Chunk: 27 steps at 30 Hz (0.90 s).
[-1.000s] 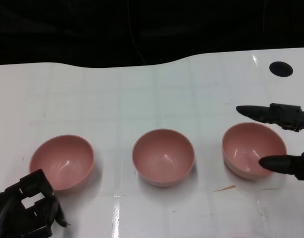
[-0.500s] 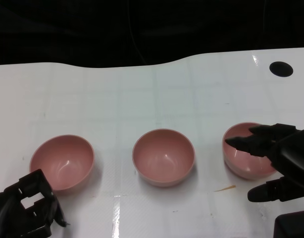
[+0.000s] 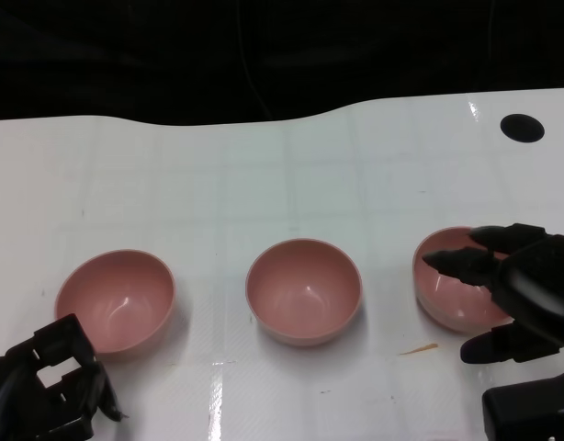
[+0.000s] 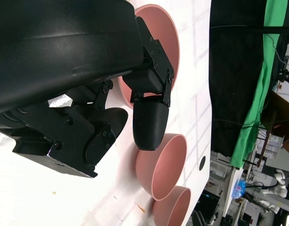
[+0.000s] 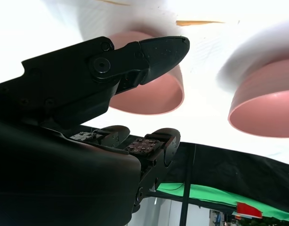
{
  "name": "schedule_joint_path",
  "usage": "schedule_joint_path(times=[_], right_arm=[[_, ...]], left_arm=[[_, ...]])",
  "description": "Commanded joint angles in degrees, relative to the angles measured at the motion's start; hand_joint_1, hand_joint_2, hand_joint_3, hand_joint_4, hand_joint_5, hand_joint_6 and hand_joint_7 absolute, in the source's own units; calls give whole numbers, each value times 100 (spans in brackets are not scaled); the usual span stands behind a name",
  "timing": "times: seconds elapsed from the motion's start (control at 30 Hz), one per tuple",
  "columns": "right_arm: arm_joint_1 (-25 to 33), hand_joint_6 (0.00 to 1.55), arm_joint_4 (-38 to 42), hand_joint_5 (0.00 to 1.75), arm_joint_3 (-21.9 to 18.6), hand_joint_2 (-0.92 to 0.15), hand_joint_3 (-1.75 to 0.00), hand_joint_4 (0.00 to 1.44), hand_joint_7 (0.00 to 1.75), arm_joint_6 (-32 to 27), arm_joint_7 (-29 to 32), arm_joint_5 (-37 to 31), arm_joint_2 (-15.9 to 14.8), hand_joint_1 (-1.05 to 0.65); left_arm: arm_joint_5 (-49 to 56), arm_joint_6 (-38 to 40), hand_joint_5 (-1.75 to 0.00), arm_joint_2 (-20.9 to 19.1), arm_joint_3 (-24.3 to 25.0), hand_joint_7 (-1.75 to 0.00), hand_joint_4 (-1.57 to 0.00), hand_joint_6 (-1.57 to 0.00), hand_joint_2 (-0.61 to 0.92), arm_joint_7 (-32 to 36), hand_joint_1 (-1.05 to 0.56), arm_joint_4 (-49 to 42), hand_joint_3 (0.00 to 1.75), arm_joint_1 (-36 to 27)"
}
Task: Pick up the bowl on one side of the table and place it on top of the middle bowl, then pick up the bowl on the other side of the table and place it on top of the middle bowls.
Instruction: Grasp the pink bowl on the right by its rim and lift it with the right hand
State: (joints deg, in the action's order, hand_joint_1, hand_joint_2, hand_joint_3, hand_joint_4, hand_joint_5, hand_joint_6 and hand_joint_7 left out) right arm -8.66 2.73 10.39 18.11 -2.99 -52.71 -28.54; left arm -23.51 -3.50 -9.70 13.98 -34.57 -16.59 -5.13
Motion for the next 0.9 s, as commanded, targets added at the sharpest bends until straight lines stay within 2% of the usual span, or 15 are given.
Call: schedule_joint_path(times=[0.03,0.6,0.9], right_arm=[[-78,41,-13,1,-9,-92,-13,40,0,-64,77,82,-198,-103],[-268,43,486,1,368,-92,-11,42,1,-273,145,65,-235,-99],[-532,43,1131,1,713,-92,-13,42,1,-227,525,-9,-169,-98]], left_arm=[[5,-84,-175,-122,69,-161,-80,-74,59,-27,1,21,123,-49],[-98,42,-175,-88,126,-162,-82,-74,60,-97,-1,47,119,-38],[-91,110,-175,-71,122,-161,-80,-73,60,-43,0,128,120,-62]])
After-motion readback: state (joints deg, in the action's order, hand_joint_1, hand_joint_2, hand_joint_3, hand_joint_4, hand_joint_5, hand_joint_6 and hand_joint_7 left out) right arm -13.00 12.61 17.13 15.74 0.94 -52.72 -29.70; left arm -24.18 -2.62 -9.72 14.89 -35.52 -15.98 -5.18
